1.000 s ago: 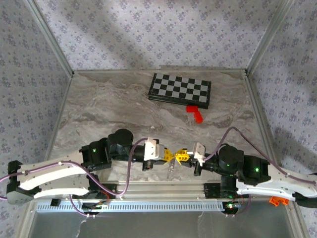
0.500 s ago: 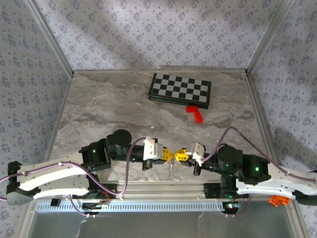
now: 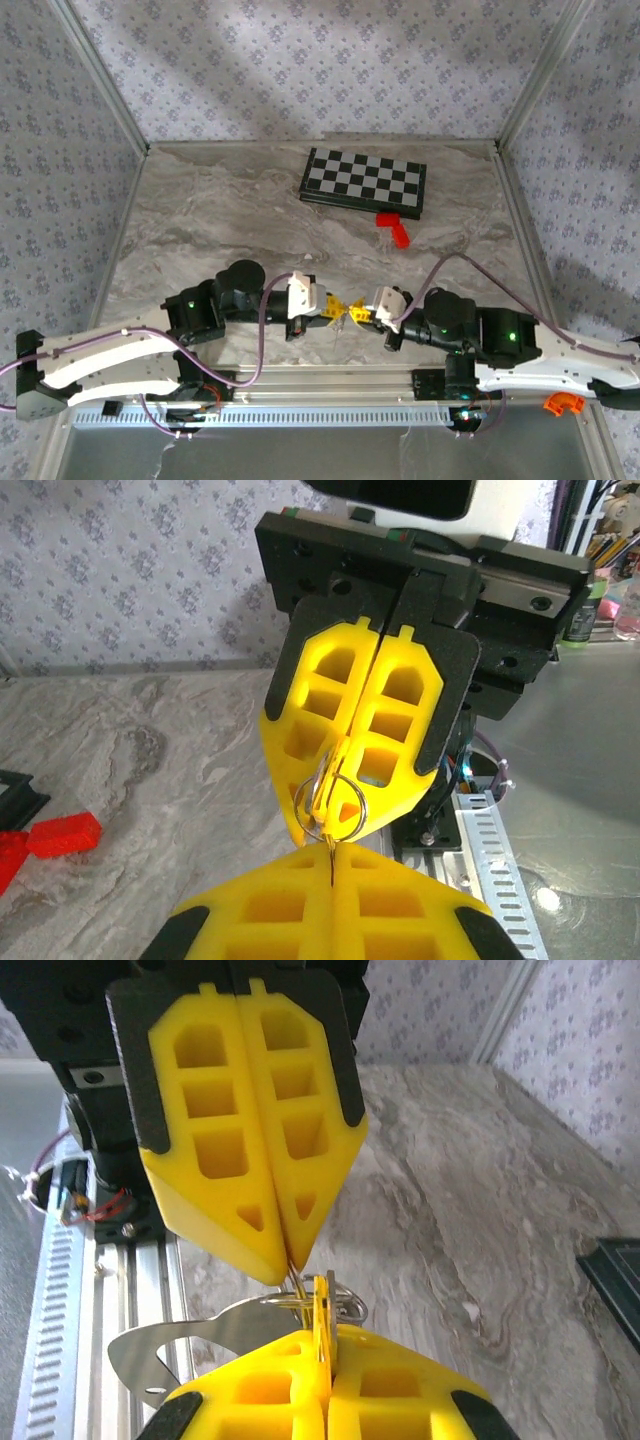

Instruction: Put the keys on the keyring

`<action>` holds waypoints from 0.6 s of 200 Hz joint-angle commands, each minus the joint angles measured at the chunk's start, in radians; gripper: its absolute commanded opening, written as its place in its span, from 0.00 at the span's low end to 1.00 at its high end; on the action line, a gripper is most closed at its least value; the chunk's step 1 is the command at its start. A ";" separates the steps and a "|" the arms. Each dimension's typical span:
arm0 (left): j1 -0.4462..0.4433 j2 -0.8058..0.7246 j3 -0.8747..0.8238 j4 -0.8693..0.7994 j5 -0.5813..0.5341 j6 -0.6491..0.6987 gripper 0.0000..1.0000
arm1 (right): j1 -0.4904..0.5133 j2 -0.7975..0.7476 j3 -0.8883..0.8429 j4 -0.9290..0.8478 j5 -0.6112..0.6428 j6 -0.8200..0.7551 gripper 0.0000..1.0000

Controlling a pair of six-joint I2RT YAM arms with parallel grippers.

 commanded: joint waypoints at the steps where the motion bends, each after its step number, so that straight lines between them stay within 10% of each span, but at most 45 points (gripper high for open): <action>1: 0.007 -0.002 -0.033 0.018 0.005 -0.035 0.10 | 0.006 0.026 0.067 -0.034 0.043 0.024 0.00; 83: 0.010 -0.142 -0.181 0.061 -0.306 -0.102 0.55 | -0.086 0.168 0.148 -0.138 0.103 0.078 0.00; 100: 0.014 -0.172 -0.215 0.063 -0.359 -0.118 0.98 | -0.150 0.204 0.161 -0.173 0.111 0.111 0.00; 120: 0.015 -0.204 -0.228 0.030 -0.421 -0.122 0.99 | -0.219 0.239 0.172 -0.155 0.048 0.132 0.00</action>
